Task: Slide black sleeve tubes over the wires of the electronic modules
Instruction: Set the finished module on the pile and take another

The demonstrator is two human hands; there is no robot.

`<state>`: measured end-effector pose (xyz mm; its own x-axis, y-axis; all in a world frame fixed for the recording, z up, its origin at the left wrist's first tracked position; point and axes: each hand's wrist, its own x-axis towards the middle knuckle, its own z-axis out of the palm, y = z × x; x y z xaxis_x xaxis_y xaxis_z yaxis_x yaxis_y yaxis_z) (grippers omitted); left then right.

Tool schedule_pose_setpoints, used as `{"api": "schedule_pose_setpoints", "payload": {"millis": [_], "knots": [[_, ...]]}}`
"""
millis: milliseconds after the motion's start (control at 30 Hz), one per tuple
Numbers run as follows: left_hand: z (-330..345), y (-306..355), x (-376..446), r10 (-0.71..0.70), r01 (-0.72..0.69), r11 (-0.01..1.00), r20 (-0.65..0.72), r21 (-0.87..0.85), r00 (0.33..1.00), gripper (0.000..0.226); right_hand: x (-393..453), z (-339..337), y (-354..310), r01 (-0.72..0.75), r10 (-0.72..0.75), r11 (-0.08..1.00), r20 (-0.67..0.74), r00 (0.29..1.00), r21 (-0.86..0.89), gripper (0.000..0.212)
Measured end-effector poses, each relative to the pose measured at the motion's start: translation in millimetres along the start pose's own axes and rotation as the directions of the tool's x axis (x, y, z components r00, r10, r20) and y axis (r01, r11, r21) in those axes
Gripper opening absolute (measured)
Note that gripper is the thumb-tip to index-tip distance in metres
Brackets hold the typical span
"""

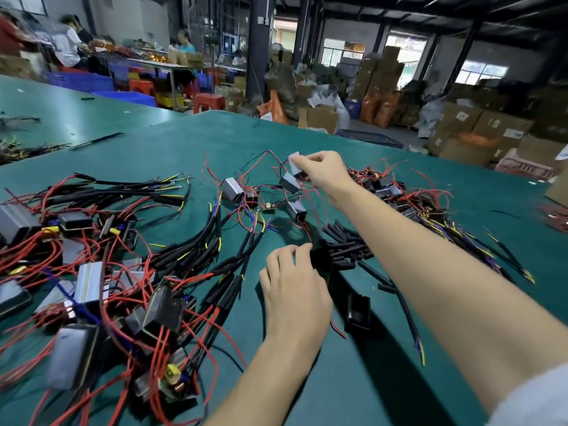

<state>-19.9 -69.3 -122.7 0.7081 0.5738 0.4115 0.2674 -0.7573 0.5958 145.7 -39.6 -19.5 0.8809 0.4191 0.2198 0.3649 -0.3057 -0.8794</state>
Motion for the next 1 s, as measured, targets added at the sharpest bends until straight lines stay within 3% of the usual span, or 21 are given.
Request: {"api": "schedule_pose_setpoints", "payload": {"millis": [133, 200, 267, 333, 433, 467, 633, 700, 767, 867, 933, 1000], "knots": [[-4, -1, 0, 0.015, -0.018, 0.997, -0.034, -0.080, 0.999, 0.040, -9, -30, -19, 0.056, -0.059, 0.983, 0.009, 0.998, 0.173, 0.022], [-7, 1, 2, 0.017, -0.033, 0.967, -0.065, -0.251, 0.998, 0.037, -17, -46, -28, 0.065, -0.070, 0.966, 0.012, 0.997, 0.249, 0.021], [-15, 8, 6, -0.064, 0.001, 0.837, -0.095, -0.547, 0.993, 0.030, -31, -60, -32, 0.074, -0.093, 0.960, 0.057, 0.994, 0.269, 0.011], [-26, 15, 17, -0.236, 0.062, 0.655, -0.125, -0.753, 0.964, 0.021, -50, -72, -30, 0.104, -0.149, 0.954, 0.143, 0.978, 0.281, 0.006], [-42, 21, 53, -0.508, 0.204, 0.397, -0.029, -0.895, 0.861, 0.033, -81, -82, -17, 0.124, -0.181, 0.969, 0.274, 0.944, 0.213, 0.011], [-46, 23, 66, -0.545, 0.259, 0.362, 0.022, -0.895, 0.838, 0.040, -91, -83, -12, 0.129, -0.176, 0.978, 0.307, 0.935, 0.166, 0.013], [-55, 16, 119, -0.624, 0.440, 0.379, 0.126, -0.814, 0.771, 0.048, -124, -78, 9, 0.142, -0.146, 0.989, 0.390, 0.909, 0.041, 0.023], [-57, 1, 132, -0.616, 0.534, 0.498, 0.154, -0.683, 0.772, 0.054, -128, -76, 12, 0.160, -0.152, 0.987, 0.397, 0.905, 0.013, 0.024], [-59, -6, 138, -0.548, 0.564, 0.672, 0.190, -0.480, 0.815, 0.048, -126, -74, 13, 0.198, -0.162, 0.979, 0.405, 0.900, -0.049, 0.024], [-73, 4, 142, -0.494, 0.494, 0.867, 0.020, -0.066, 0.869, 0.045, -121, -67, 13, 0.258, -0.171, 0.951, 0.405, 0.898, -0.171, 0.023], [-86, 19, 154, -0.372, 0.366, 0.921, -0.017, -0.134, 0.928, 0.042, -118, -60, 16, 0.264, -0.170, 0.943, 0.388, 0.906, -0.203, 0.024], [-96, 35, 166, -0.237, 0.202, 0.885, -0.034, -0.420, 0.971, 0.038, -115, -51, 19, 0.266, -0.177, 0.937, 0.347, 0.921, -0.227, 0.024]]}}
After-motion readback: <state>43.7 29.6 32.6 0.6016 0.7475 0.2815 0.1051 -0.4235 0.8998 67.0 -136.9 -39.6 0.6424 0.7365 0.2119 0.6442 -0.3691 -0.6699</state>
